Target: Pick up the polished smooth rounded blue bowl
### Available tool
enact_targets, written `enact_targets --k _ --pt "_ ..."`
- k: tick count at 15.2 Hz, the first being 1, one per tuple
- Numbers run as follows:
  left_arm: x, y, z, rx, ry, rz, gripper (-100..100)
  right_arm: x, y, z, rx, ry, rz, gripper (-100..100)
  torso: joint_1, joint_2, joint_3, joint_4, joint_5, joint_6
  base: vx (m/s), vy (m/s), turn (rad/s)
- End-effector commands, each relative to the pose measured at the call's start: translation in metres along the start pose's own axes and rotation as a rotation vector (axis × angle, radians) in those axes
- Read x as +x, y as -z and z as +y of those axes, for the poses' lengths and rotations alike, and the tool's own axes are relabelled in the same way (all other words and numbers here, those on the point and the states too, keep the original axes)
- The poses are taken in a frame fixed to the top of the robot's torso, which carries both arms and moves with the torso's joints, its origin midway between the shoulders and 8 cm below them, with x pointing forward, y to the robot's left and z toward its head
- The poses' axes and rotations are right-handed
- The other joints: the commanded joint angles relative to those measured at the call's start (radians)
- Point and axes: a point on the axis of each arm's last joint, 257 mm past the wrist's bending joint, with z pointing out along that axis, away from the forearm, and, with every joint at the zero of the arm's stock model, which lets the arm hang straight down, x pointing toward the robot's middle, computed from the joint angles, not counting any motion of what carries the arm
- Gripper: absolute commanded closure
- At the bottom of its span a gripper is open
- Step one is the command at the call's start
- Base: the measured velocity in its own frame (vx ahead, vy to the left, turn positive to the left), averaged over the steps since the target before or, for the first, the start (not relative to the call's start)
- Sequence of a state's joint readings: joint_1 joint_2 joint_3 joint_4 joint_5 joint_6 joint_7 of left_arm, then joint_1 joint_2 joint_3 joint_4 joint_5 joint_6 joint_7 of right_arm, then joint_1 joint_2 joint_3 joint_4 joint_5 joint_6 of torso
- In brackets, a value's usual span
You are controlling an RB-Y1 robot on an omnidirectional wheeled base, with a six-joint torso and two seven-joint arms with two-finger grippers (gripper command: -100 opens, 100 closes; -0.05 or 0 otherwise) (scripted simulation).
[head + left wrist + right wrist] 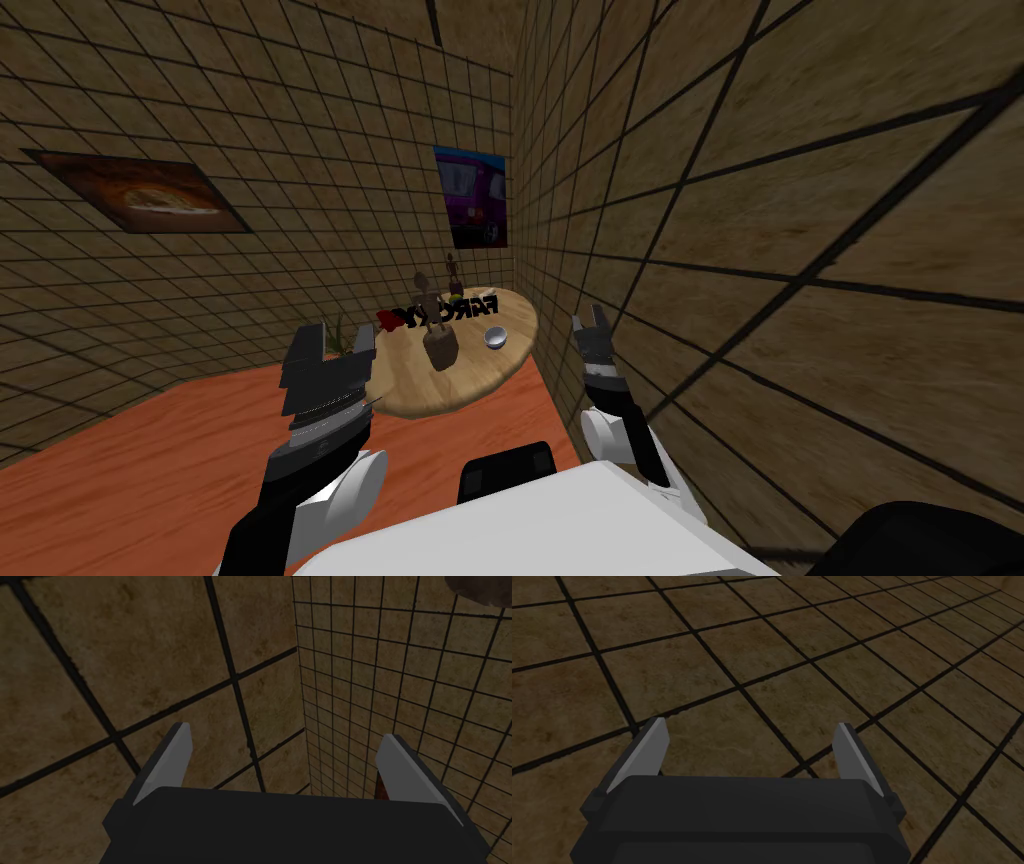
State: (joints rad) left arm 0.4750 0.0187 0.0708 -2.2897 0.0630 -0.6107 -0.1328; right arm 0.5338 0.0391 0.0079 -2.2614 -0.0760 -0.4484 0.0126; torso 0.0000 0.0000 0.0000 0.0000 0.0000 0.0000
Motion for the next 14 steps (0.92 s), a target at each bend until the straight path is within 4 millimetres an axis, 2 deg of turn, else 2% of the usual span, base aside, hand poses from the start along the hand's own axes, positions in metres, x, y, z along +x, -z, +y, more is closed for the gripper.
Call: enact_targets --k 1,7,13,14 --pt "0.0 0.0 0.0 0.0 0.0 0.0 0 0.006 0.002 -0.005 0.012 0.029 0.049 -100 0.0 0.0 0.0 0.0 0.0 0.0 -0.019 0.0 0.034" --pt "0.0 0.0 0.0 0.0 0.0 0.0 0 0.022 0.011 -0.02 0.05 0.102 0.162 -100 0.0 0.004 0.003 0.001 0.0 0.0 -0.053 0.002 0.065" --pt "0.0 0.0 0.0 0.0 0.0 0.0 0 0.046 0.037 -0.053 0.125 0.205 0.322 -100 0.002 0.011 0.006 0.002 0.0 0.0 -0.133 0.021 0.158" --pt "0.0 0.0 0.0 0.0 0.0 0.0 0 0.047 0.037 -0.053 0.124 0.212 0.326 -100 0.002 0.011 0.006 0.002 0.0 0.0 -0.113 0.03 0.118"
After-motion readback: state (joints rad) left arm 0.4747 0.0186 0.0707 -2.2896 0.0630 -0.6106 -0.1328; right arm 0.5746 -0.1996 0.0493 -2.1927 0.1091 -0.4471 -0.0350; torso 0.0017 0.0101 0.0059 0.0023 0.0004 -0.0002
